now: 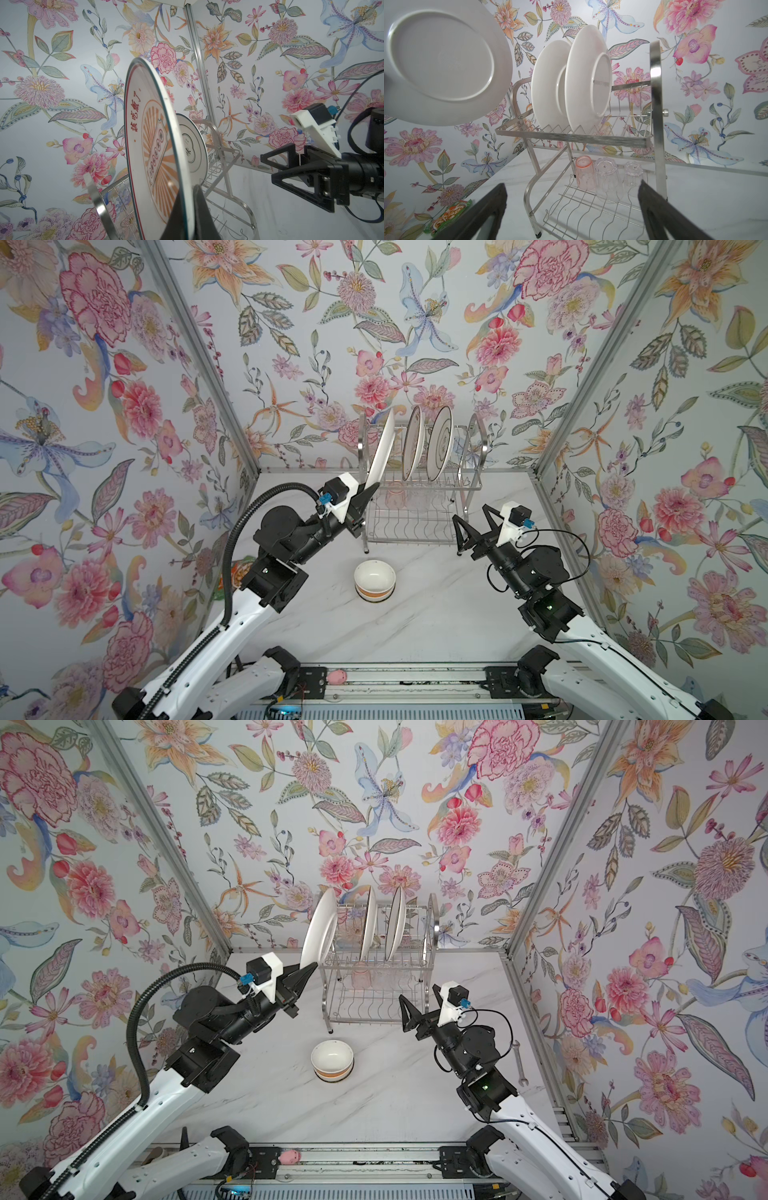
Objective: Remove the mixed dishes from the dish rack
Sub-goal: 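Lift the printed plate up out of the rack with the left gripper, then swing the plate toward the right gripper while the right gripper reaches to it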
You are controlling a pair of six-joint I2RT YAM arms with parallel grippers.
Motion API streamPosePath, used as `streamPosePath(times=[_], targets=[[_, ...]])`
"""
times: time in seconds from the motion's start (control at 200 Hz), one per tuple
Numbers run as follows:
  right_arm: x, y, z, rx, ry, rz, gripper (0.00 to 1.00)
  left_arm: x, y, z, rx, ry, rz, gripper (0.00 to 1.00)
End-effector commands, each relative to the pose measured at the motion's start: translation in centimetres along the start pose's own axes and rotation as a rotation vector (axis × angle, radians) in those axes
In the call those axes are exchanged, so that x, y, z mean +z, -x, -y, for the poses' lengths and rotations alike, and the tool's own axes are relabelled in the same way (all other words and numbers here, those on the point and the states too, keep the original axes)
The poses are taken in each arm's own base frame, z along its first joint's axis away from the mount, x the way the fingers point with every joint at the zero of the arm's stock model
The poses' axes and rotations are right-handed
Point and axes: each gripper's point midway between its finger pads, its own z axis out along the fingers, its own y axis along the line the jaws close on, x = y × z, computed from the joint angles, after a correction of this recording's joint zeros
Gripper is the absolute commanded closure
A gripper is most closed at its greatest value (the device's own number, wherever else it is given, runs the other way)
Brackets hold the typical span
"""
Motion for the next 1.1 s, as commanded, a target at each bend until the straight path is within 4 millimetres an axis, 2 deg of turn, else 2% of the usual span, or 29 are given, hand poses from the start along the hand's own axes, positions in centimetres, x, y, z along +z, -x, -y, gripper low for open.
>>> streamPosePath(times=[0.0,0.215,0.345,0.47,0.676,0.801,0.876,1.096], targets=[[-0.7,0.5,0.0,0.090,-0.012,-0.044,0.01,-2.2,0.5,1.9,0.118,-0.058,-0.005,1.00],[-2.7,0.2,0.3,0.178,-0.056,-0.142,0.01,-5.4,-3.2,4.7,0.262,-0.145,-0.122,1.00],[-3.7,-0.3,0.1,0.244,-0.059,-0.195,0.00,-6.4,-6.4,6.1,0.343,-0.188,-0.209,1.00],[-4.3,-0.5,-0.1,0.303,-0.063,-0.256,0.02,-7.0,-8.6,7.2,0.434,-0.213,-0.270,1.00],[-4.8,-1.4,-1.0,0.380,-0.037,-0.365,0.03,-6.5,-12.4,9.2,0.584,-0.255,-0.353,1.00],[-4.8,-2.7,-1.1,0.445,-0.020,-0.431,0.06,-5.8,-14.6,10.2,0.676,-0.276,-0.402,1.00],[-4.3,-3.8,-1.1,0.488,-0.014,-0.480,0.10,-5.3,-15.5,10.7,0.732,-0.269,-0.400,1.00],[-2.5,-6.1,-1.3,0.549,0.009,-0.595,0.16,-4.0,-18.2,11.9,0.890,-0.284,-0.424,1.00]])
